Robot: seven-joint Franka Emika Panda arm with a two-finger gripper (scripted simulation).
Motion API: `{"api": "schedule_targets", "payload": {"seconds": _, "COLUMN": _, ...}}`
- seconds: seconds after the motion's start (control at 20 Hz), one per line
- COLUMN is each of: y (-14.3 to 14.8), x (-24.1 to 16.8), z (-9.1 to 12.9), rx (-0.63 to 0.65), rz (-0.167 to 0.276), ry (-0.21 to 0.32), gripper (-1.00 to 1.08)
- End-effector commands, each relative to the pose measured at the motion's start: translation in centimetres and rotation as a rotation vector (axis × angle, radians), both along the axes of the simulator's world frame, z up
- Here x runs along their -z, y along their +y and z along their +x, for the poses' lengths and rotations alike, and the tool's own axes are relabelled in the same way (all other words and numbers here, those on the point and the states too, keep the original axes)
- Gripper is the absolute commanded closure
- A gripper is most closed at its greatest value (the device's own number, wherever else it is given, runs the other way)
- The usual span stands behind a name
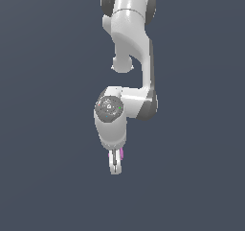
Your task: Pick up the object and move it to a goal position.
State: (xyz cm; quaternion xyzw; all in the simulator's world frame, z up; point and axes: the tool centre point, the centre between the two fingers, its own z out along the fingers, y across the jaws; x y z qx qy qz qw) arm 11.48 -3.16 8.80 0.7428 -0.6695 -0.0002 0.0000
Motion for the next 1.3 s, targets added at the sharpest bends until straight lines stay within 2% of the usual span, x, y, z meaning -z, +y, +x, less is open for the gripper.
{"api": "schedule_targets", "payload": {"seconds": 0.0, "y": 0.0, "x": 0.0, "z": 0.0, "rx": 0.000, "rz": 0.000, "ry": 0.000, "gripper": -0.92}}
{"api": "schedule_targets", "payload": {"seconds": 0.25, "y": 0.0, "x": 1.0, "z": 0.0, "rx": 0.001, "rz": 0.000, "ry": 0.000, "gripper": -0.92}}
{"api": "schedule_targets", "payload": {"seconds": 0.65, "y": 0.0, "x": 4.9, "z": -0.1, "rx": 0.005, "rz": 0.000, "ry": 0.000, "gripper": -0.92}}
{"api": "schedule_targets", "payload": {"seconds": 0.95, "y": 0.0, "x": 5.0, "z": 0.0, "rx": 0.005, "rz": 0.000, "ry": 0.000, "gripper": -0.92}}
{"api": "schedule_targets", "payload": {"seconds": 1.0, "y": 0.0, "x": 5.0, "z": 0.0, "rx": 0.005, "rz": 0.000, "ry": 0.000, "gripper": 1.08}}
{"api": "schedule_targets", "payload": {"seconds": 1.25, "y": 0.0, "x": 5.0, "z": 0.0, "rx": 0.005, "rz": 0.000, "ry": 0.000, "gripper": 1.08}}
